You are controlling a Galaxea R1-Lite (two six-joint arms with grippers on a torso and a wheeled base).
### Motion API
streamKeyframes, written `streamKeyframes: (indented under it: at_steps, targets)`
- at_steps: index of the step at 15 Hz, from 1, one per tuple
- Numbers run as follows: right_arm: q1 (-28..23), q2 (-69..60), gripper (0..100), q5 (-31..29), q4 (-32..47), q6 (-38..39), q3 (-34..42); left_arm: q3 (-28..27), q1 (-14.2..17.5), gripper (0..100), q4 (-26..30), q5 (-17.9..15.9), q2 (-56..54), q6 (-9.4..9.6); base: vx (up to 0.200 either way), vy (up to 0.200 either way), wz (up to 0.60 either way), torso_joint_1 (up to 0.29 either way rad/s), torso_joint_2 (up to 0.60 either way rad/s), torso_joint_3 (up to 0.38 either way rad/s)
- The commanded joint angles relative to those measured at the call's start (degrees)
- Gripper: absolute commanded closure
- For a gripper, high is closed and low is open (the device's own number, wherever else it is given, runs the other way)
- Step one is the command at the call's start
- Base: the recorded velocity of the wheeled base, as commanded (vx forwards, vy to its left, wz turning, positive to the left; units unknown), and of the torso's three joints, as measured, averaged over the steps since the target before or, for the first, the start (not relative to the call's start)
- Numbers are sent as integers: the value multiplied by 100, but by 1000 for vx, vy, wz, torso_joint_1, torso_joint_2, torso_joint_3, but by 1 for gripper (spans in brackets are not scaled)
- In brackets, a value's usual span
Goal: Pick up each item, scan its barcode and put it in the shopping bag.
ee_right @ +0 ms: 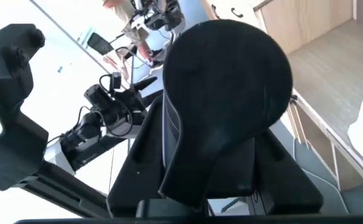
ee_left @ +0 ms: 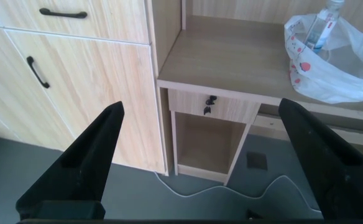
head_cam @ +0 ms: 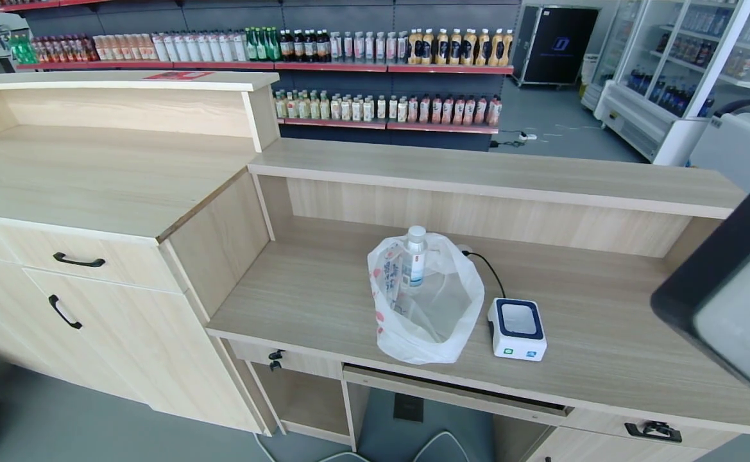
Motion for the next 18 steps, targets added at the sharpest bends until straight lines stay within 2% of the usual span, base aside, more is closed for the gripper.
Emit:
streamKeyframes:
  at_steps: [1, 5, 18]
  targets:
    - [156, -473, 100, -7, 201, -7, 216, 0, 4, 0, -1, 1, -2, -1, 0, 0, 0, 0, 0, 0]
    - [130, -798, 100, -86, 403, -25, 647, 0, 4, 0, -1, 1, -2, -1, 0, 0, 0, 0, 0, 0]
    - [121, -886, 100, -218, 403, -25, 638, 0, 4, 0, -1, 1, -2, -1, 0, 0, 0, 0, 0, 0]
